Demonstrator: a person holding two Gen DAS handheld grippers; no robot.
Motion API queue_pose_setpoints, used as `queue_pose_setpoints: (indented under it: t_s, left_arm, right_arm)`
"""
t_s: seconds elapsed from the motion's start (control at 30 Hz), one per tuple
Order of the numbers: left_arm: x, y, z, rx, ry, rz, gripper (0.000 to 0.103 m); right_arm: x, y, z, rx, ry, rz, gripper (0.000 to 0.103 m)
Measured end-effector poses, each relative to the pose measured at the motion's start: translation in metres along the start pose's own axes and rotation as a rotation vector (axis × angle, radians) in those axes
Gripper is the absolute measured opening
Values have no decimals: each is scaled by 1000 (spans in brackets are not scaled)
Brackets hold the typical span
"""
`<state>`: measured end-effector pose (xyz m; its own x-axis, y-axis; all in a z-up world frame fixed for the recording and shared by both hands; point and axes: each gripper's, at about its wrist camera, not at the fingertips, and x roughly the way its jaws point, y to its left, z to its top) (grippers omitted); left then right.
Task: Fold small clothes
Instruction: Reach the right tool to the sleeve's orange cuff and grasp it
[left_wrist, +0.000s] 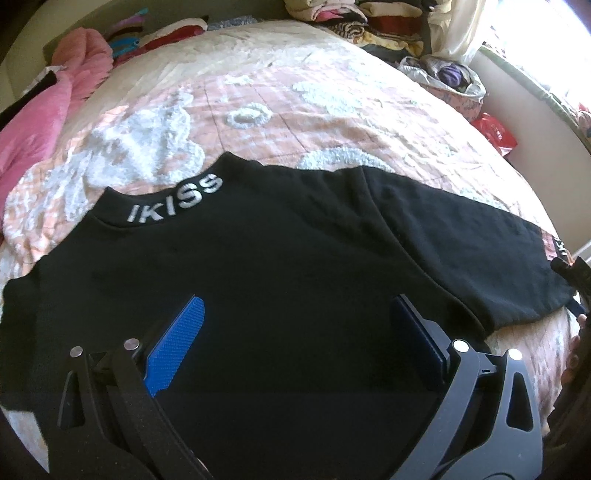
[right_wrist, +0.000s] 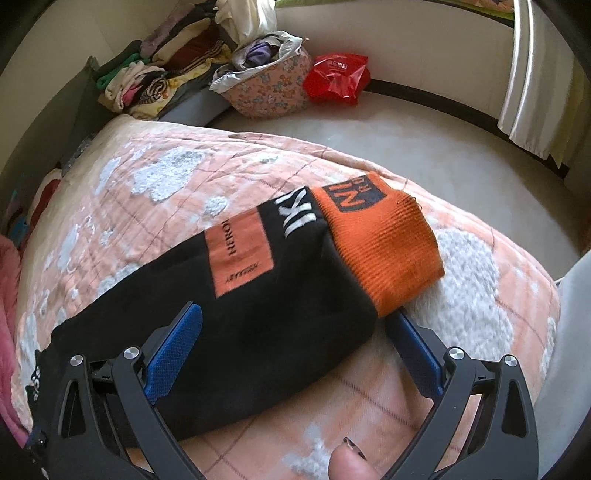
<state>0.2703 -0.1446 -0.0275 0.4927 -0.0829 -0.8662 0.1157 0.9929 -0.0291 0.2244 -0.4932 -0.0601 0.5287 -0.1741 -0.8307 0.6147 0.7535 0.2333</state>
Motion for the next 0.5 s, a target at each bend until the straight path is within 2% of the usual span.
queue_pose_setpoints:
  t_s: [0.1,0.17,0.23,0.33,0.5]
  left_arm:
    - [3,4,1,-24,-19,-48,94]
    - [5,5,2,-32,-21,-43,94]
    - [5,7,2,-30,-18,-24,94]
    - [0,13,3,-35,-22,-29,94]
    - [-18,25,7,-33,-44,-43,94]
  right_arm:
    - [2,-2,2,-1,-10,14,94]
    - [0,-3,3,-5,-30,0,67]
    - [-2,-7,4,3,-53,13,55]
    - [-9,-11,4,20,-83,69,21]
    - [-46,6,0,-25,-174,183,18]
